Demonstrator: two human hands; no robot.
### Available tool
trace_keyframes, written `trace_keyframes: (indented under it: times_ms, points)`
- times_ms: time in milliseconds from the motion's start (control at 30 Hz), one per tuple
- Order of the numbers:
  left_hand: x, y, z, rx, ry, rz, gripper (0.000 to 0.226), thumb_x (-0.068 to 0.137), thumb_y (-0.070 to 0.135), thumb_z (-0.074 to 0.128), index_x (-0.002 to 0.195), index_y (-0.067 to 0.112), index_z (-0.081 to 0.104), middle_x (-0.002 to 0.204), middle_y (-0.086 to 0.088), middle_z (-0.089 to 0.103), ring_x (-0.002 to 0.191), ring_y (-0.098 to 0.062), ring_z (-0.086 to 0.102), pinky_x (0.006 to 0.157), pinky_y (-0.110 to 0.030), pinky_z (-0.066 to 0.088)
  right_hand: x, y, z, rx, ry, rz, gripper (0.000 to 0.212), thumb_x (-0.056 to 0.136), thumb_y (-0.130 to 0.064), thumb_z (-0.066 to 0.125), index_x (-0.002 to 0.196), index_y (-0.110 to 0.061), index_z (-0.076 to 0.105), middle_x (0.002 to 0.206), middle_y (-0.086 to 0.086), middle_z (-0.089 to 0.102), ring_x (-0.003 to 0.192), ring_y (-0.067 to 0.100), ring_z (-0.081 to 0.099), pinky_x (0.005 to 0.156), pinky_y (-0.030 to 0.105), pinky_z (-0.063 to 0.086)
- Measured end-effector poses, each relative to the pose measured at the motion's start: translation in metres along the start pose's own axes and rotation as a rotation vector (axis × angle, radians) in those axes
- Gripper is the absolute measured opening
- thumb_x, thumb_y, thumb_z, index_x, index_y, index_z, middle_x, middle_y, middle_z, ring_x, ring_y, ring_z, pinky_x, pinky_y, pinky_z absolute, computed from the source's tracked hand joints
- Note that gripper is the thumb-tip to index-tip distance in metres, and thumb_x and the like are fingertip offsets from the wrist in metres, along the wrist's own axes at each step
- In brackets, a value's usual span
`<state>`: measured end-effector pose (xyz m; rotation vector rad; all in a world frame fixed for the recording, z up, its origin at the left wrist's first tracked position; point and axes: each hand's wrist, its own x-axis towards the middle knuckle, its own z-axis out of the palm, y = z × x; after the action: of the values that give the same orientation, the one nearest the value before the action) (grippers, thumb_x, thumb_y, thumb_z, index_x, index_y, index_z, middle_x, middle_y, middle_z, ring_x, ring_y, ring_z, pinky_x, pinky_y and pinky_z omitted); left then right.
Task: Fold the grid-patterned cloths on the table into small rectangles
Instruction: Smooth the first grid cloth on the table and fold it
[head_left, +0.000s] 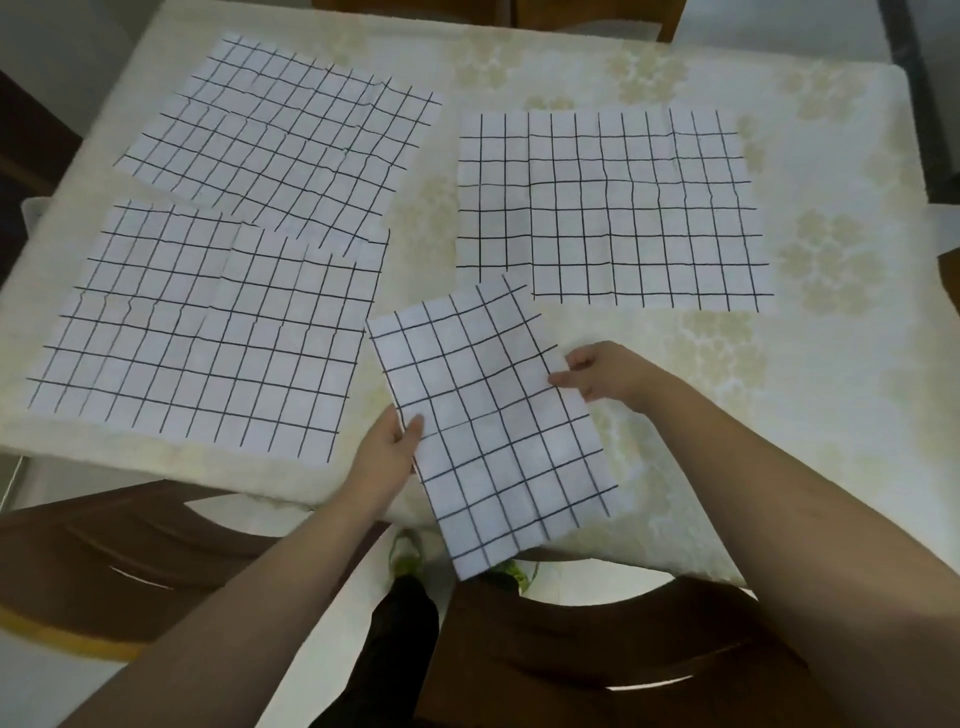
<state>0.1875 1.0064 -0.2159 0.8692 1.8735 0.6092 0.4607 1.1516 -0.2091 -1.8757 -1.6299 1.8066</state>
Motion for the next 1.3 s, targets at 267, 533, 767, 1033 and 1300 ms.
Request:
trace_keyframes:
  times_ms: [267,533,767,1033,1300]
  points:
    - [0.021,-0.004,-0.024,-0.165,-0.308,-0.15,0.034,0.084,0.034,0.073,0.116,0.022,0.065,0.115,-0.005,0.07,0.108,-0.024,0.066,0.096,-0.048,0.052,-0.025,0.033,0.027,0.178,-0.003,0.106,0.06,0.085,-0.023,0.074,0.123,0.015,0.047,0.089,0.011,0.041,0.079,0.021,0.048,0.065,0.027,0.051]
    - [0.029,0.003,-0.03,-0.157,-0.331,-0.128,0.018,0.094,0.018,0.063,0.111,0.017,0.067,0.11,-0.006,0.072,0.103,-0.024,0.068,0.091,-0.042,0.055,-0.043,0.046,0.042,0.26,0.039,0.053,0.033,0.085,-0.022,0.073,0.067,-0.012,0.047,0.065,0.003,0.043,0.062,0.015,0.049,0.072,0.03,0.055]
    - [0.069,-0.032,-0.047,-0.132,-0.39,-0.104,0.09,0.055,0.068,0.081,0.13,0.024,0.059,0.124,0.001,0.067,0.116,-0.022,0.061,0.1,-0.048,0.049,-0.054,0.045,0.054,0.377,0.087,0.069,0.022,0.086,-0.02,0.072,0.094,0.0,0.068,0.082,0.01,0.064,0.076,0.016,0.065,0.085,0.035,0.057]
    - [0.076,-0.026,-0.067,-0.106,-0.437,-0.069,0.103,0.049,0.076,0.078,0.131,0.016,0.058,0.129,-0.007,0.064,0.121,-0.026,0.058,0.104,-0.049,0.046,-0.071,0.031,0.071,0.457,0.113,0.066,0.02,0.092,-0.012,0.064,0.11,-0.016,0.071,0.095,-0.001,0.076,0.092,0.015,0.072,0.086,0.03,0.057]
    - [0.057,0.003,-0.08,-0.066,-0.401,-0.017,0.059,0.089,0.046,0.064,0.142,0.024,0.046,0.134,0.008,0.049,0.123,-0.019,0.048,0.107,-0.044,0.039,-0.078,0.022,0.083,0.464,0.212,0.126,0.052,0.082,-0.033,0.075,0.126,-0.01,0.06,0.103,0.015,0.066,0.087,0.019,0.061,0.079,0.026,0.055]
